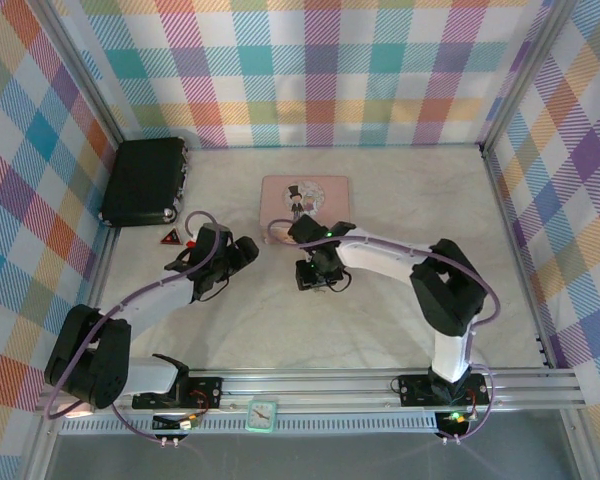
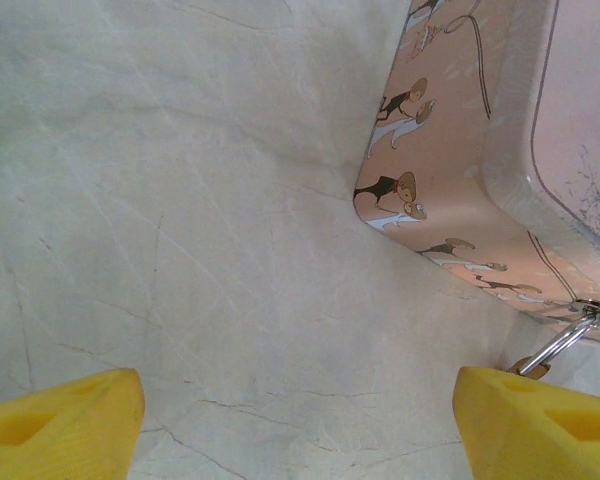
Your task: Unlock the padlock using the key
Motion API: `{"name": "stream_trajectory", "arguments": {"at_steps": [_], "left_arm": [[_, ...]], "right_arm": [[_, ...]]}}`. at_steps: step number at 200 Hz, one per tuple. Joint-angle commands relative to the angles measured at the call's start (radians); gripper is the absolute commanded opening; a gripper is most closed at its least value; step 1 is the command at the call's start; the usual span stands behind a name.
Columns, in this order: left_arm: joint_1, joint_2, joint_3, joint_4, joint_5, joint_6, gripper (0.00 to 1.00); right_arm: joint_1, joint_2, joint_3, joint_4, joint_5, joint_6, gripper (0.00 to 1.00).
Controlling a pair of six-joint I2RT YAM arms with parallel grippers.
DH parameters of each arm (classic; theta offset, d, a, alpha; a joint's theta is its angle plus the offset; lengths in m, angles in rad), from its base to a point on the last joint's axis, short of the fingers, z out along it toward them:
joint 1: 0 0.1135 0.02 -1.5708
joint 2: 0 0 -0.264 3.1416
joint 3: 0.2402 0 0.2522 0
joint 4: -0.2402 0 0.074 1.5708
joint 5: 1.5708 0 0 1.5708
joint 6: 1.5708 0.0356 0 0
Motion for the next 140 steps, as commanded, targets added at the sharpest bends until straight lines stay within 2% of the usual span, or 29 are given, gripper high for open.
{"name": "stream_trajectory", "arguments": {"at_steps": [1,50,111,140], "left_arm": [[-0.009,-0.038,-0.015,-0.034,-0.032,0.001,0.81],[-0.008,-0.056,-0.013,-0.049,-0.049,0.002,0.81],[-0.008,-0.071,-0.012,-0.062,-0.057,0.006,0.81],[-0.009,-0.077,-0.015,-0.061,-0.062,0.004,0.81]], "right_arm": [[0.009,0.045,0.043,-0.074,0.084,-0.017,0.4],[0.037,0.123,0.087,-0.098,0.138,-0.017,0.38],[0.037,0.148,0.088,-0.091,0.147,-0.012,0.26],[0.037,0.128,0.062,-0.086,0.147,0.0,0.16]]}}
